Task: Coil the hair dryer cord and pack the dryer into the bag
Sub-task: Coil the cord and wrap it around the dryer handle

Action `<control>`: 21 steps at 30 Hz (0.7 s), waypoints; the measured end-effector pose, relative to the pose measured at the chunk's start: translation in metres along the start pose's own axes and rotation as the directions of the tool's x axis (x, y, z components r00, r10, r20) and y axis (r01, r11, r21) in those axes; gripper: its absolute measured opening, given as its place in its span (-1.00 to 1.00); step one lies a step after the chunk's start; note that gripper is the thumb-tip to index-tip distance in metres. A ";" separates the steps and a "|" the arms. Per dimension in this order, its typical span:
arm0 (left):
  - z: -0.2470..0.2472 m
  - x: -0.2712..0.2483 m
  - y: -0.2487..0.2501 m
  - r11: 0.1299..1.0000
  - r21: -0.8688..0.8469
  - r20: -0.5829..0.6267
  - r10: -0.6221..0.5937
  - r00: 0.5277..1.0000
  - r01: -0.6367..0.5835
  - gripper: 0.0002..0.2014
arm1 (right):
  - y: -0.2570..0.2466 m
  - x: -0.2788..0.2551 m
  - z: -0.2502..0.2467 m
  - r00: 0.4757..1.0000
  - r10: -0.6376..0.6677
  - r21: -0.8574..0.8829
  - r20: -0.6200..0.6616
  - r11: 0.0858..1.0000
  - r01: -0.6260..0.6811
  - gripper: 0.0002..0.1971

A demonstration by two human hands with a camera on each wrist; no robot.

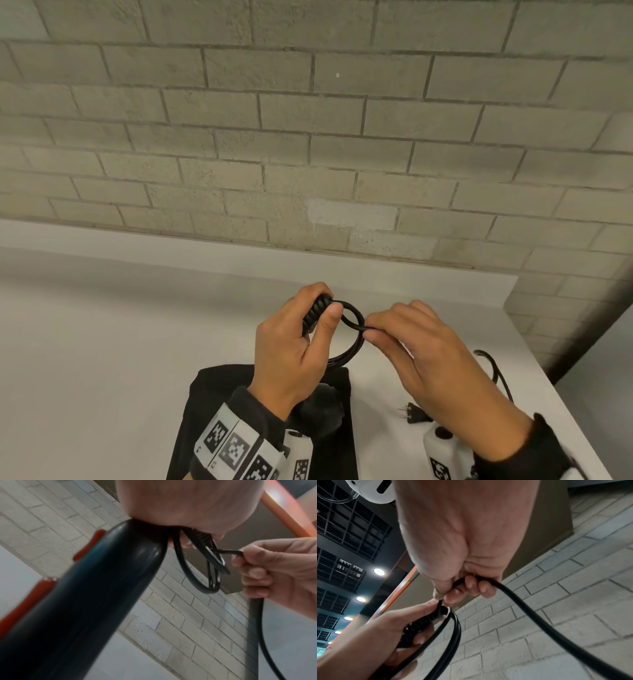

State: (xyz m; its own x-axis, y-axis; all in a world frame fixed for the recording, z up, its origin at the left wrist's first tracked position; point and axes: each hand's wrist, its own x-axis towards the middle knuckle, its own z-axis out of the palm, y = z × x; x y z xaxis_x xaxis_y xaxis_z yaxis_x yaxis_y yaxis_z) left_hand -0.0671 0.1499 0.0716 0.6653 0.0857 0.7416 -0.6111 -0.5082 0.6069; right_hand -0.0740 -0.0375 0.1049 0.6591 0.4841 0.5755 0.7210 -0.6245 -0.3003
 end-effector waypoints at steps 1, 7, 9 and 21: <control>0.000 0.000 0.001 1.000 -0.014 0.010 0.009 1.000 -0.008 -0.72 | -0.001 0.004 -0.004 1.000 -0.015 0.001 -0.002 1.000 0.015 -0.74; -0.001 0.000 0.002 0.991 -0.104 0.086 0.094 0.992 -0.085 -0.67 | -0.004 0.024 -0.021 1.000 -0.020 0.207 0.022 0.978 0.015 -0.82; -0.001 -0.001 0.002 0.988 -0.114 0.090 0.111 0.990 -0.100 -0.64 | -0.007 0.029 -0.021 1.000 0.002 0.285 0.031 0.958 -0.011 -0.85; 0.002 -0.004 0.004 0.979 -0.170 0.010 0.117 0.993 -0.113 -0.71 | -0.011 0.029 0.017 0.933 0.350 0.766 -0.082 0.622 -0.166 -0.87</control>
State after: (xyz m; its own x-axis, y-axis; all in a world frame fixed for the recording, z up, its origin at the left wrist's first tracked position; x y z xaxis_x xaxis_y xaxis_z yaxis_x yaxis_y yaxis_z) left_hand -0.0718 0.1456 0.0705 0.5937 0.0173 0.8045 -0.7464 -0.3618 0.5586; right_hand -0.0588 -0.0058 0.1117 0.8500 0.1826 0.4941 0.5025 0.0007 -0.8646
